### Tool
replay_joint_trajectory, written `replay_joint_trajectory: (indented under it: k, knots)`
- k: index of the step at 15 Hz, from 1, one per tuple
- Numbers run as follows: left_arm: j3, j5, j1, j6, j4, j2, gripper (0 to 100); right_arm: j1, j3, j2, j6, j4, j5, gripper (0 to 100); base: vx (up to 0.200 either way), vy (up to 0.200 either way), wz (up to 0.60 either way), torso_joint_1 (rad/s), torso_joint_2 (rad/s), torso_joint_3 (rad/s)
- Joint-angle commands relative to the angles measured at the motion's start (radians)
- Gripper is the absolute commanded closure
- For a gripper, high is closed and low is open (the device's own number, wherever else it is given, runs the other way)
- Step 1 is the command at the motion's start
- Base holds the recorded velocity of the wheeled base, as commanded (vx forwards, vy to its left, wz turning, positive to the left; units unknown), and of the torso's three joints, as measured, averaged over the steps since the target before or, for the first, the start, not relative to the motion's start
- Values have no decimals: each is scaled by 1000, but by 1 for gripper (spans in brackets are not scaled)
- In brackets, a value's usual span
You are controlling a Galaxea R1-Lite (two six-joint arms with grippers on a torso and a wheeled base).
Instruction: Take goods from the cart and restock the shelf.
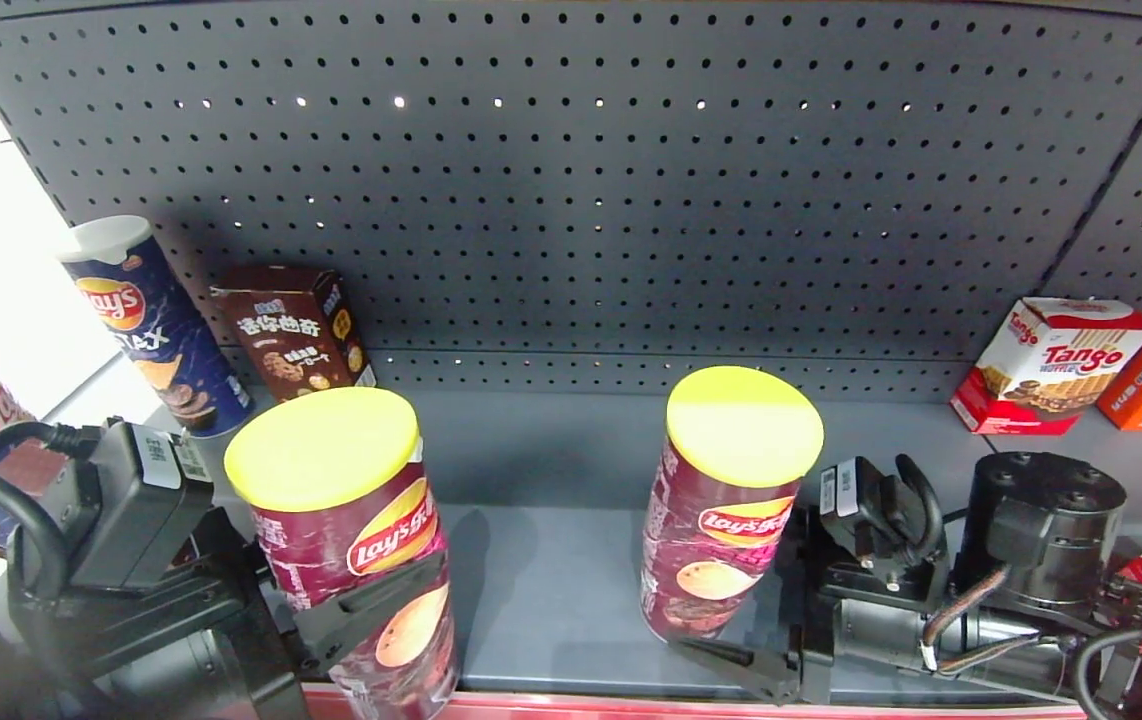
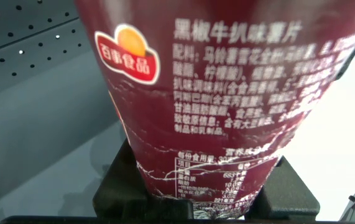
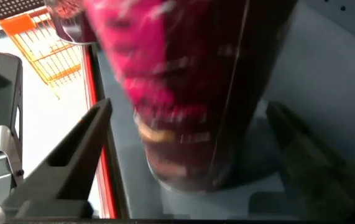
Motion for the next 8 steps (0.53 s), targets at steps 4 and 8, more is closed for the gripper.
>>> replay_joint_trajectory:
  k: [4, 8]
  knots:
    - [-2, 0, 0, 2, -1, 1, 100, -49, 90, -141, 0, -1, -28, 0, 0, 0, 0, 0, 0, 0]
    - [-9, -1, -3, 3, -1, 1, 100, -92, 138, -271, 0, -1, -42, 0, 0, 0, 0, 0, 0, 0]
